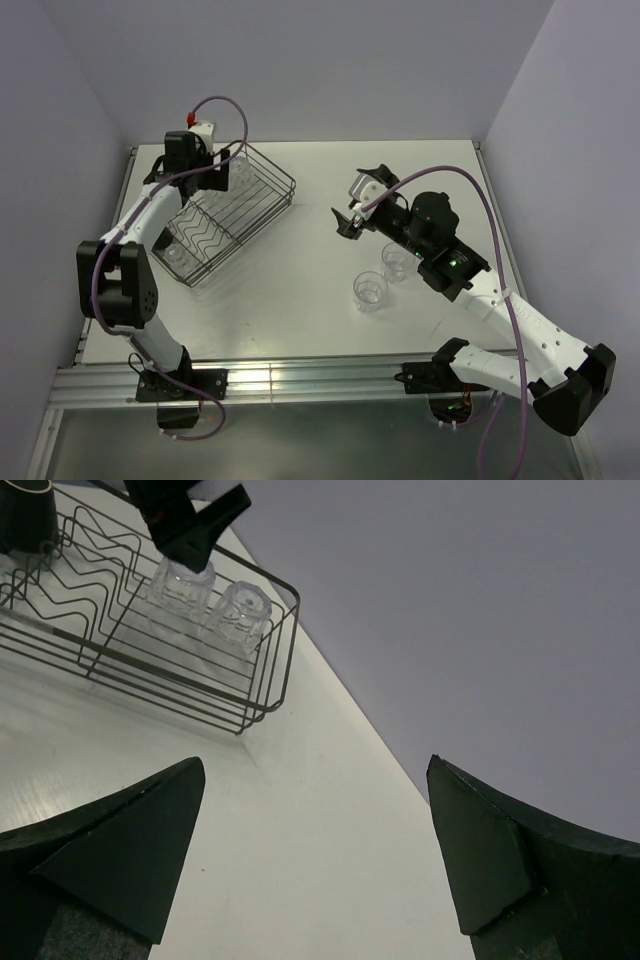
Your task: Load the cups into the dish rack
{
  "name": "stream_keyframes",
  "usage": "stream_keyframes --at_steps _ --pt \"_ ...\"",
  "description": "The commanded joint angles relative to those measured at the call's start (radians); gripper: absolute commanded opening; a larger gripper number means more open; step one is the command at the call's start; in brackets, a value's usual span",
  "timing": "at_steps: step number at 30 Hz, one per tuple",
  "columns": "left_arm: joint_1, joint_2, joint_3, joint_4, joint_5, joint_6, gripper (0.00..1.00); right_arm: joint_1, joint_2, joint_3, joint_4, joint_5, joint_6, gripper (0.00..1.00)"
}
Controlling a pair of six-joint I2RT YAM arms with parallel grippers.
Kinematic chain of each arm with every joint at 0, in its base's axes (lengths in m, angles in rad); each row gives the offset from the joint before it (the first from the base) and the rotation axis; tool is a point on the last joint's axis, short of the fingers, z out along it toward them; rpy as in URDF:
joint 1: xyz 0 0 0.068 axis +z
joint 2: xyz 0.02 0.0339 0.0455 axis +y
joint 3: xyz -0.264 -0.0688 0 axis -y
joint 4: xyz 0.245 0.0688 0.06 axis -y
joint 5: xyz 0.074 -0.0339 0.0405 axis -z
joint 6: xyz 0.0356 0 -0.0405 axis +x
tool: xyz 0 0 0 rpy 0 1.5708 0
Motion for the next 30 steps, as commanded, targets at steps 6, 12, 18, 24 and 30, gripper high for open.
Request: stream_keyframes --at_steps 6,12,18,24,30 --pt "-0.018 -0.285 0.035 -0.051 0.167 0.038 0.99 -0.095 0.023 0.085 -0.116 0.002 0.084 1.0" --pt "-0.057 -0.502 -0.111 0.003 0.267 0.108 0.99 -0.227 0.13 0.229 -0.375 -0.072 0.12 1.0" --pt "-0.066 -0.562 -0.165 -0.091 0.383 0.132 0.98 -0.358 0.296 0.433 -0.726 -0.122 0.044 1.0" --pt "-0.1 -0.592 -0.189 -0.166 0.526 0.126 0.95 -0.475 0.544 0.601 -1.101 -0.164 -0.102 1.0" --pt "-0.117 -0.575 -0.182 -0.188 0.595 0.092 0.93 -0.512 0.632 0.546 -1.158 -0.144 -0.188 0.97"
